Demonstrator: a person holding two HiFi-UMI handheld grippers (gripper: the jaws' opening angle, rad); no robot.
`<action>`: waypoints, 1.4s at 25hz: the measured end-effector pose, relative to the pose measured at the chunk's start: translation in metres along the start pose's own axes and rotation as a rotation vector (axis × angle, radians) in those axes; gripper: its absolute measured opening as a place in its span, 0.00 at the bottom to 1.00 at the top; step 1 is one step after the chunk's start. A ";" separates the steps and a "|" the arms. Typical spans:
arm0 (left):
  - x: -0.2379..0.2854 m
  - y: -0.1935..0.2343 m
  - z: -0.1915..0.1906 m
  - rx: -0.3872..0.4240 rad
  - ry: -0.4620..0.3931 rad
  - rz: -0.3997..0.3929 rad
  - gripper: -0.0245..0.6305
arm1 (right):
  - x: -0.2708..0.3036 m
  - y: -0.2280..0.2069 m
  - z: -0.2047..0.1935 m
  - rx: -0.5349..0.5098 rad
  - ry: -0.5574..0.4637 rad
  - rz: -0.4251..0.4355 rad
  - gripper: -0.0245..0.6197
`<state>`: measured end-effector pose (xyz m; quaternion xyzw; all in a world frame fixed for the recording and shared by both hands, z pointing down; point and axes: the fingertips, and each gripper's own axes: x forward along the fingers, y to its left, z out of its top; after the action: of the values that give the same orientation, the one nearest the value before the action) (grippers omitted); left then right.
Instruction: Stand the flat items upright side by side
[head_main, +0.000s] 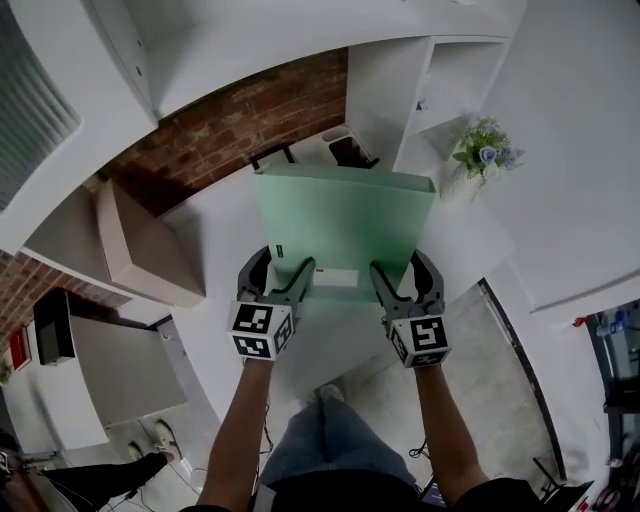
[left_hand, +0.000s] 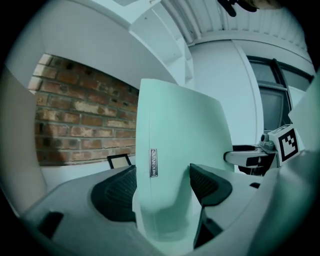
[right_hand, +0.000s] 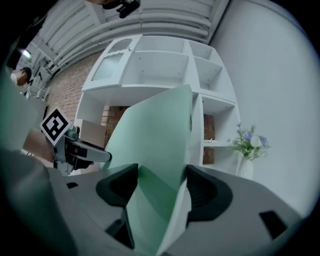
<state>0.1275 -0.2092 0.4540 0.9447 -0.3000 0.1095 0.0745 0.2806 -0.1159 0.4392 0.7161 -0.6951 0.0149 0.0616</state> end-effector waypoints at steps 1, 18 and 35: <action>-0.008 0.005 0.000 0.007 -0.018 0.012 0.52 | -0.001 0.009 0.003 -0.025 -0.025 0.002 0.51; -0.070 0.046 -0.067 -0.009 -0.015 0.143 0.52 | 0.009 0.085 -0.043 -0.063 0.041 0.076 0.50; -0.081 0.045 -0.074 -0.013 -0.003 0.100 0.52 | 0.002 0.095 -0.048 -0.076 0.085 0.207 0.51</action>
<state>0.0252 -0.1857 0.5084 0.9282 -0.3477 0.1096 0.0747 0.1889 -0.1154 0.4939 0.6364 -0.7622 0.0253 0.1161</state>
